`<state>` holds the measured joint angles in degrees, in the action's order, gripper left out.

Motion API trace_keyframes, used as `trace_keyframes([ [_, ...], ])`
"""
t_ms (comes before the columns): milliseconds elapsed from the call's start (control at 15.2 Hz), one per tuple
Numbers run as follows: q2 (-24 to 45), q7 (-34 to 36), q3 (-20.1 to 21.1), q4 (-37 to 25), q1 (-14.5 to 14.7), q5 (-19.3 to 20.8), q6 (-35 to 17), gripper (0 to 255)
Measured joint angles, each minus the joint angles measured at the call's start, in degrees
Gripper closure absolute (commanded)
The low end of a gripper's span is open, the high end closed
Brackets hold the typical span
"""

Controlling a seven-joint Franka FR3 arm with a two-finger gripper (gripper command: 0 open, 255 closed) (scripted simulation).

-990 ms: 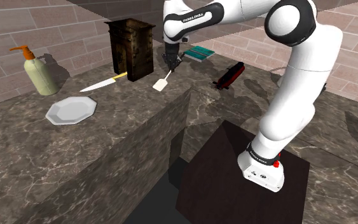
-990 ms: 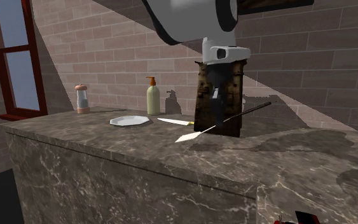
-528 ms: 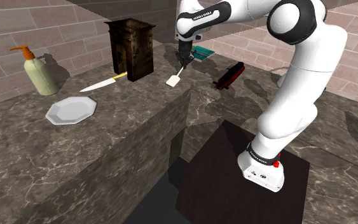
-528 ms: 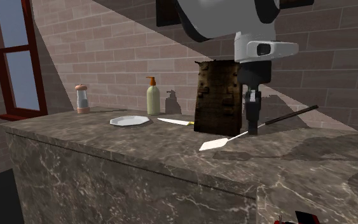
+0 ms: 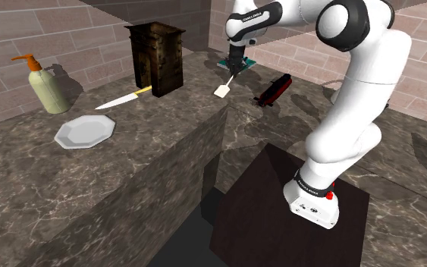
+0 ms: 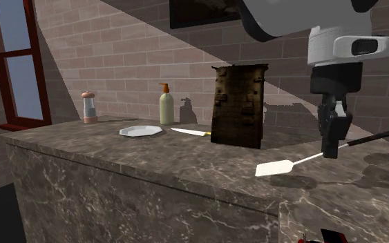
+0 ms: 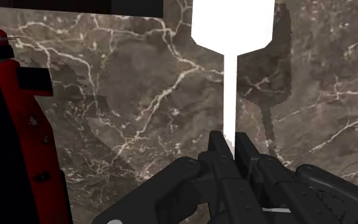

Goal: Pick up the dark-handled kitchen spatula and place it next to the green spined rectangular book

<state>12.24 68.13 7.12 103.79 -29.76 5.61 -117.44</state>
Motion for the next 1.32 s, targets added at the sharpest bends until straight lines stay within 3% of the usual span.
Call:
trace_keyframes([
  [330, 0.8, -6.7, -2.4, -1.5, -4.0, -0.8, 0.2, 255],
  [858, 7.9, -16.5, -5.7, -11.1, -9.9, -1.8, 2.2, 255],
  [1320, 9.5, -17.3, -6.0, -8.5, -10.6, -1.8, -2.0, 255],
])
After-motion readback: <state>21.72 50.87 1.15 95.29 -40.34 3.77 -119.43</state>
